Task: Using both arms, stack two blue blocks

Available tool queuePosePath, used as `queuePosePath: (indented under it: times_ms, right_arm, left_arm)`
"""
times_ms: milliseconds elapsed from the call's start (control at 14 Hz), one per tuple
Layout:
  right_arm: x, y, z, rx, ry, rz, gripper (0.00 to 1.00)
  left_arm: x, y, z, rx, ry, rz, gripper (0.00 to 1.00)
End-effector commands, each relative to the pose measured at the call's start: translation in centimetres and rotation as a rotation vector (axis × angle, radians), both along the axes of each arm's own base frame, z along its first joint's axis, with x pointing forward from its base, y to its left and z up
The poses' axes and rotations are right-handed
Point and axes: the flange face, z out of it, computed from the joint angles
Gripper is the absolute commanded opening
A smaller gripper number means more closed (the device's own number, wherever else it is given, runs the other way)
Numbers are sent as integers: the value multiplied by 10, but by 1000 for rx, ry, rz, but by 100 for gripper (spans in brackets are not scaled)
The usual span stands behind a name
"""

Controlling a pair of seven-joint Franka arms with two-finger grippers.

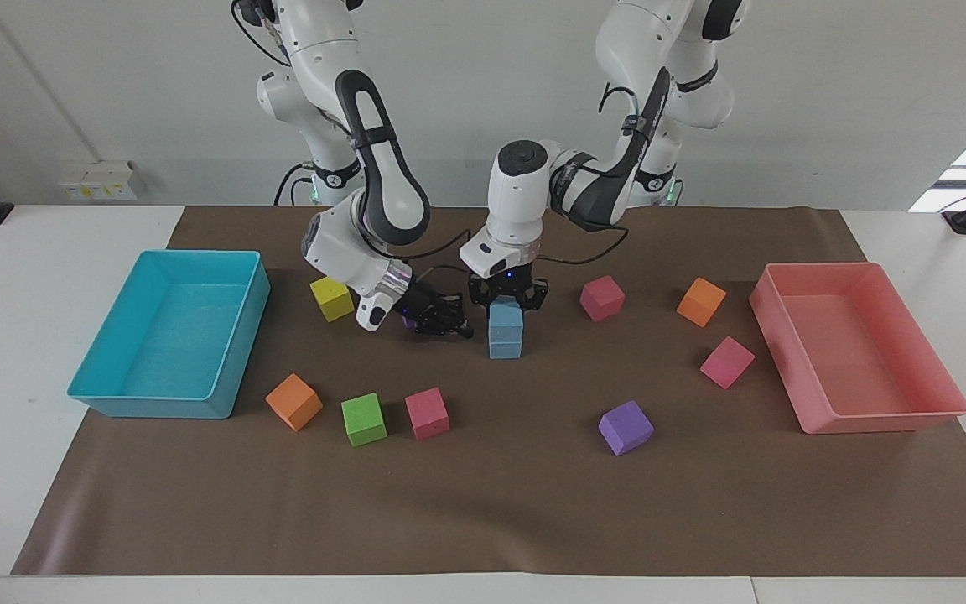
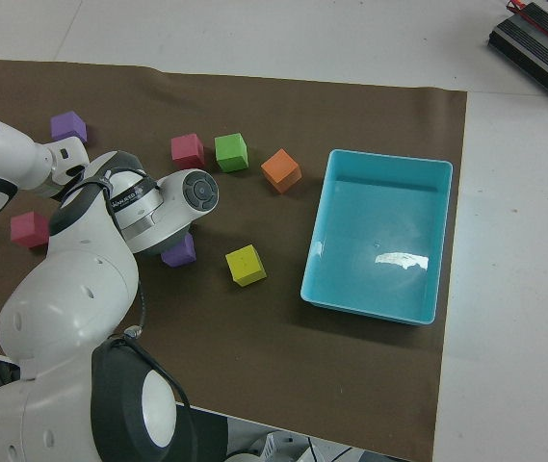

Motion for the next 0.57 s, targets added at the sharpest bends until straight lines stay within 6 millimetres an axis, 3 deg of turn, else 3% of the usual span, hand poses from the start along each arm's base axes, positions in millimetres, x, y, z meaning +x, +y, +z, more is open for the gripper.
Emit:
queuePosePath:
  times_ms: [0,287,502]
  right_arm:
    - [-2,-2,-3,0,-29,-3,0]
    - [-2,-2,-3,0,-30,-2,0]
    - [-2,-2,-3,0,-30,-2,0]
  left_arm:
    - [-7,3,3,24,-14,1,35]
    - [-6,3,2,25,-13,1,41]
    - [-5,4,2,23,-15,3,61]
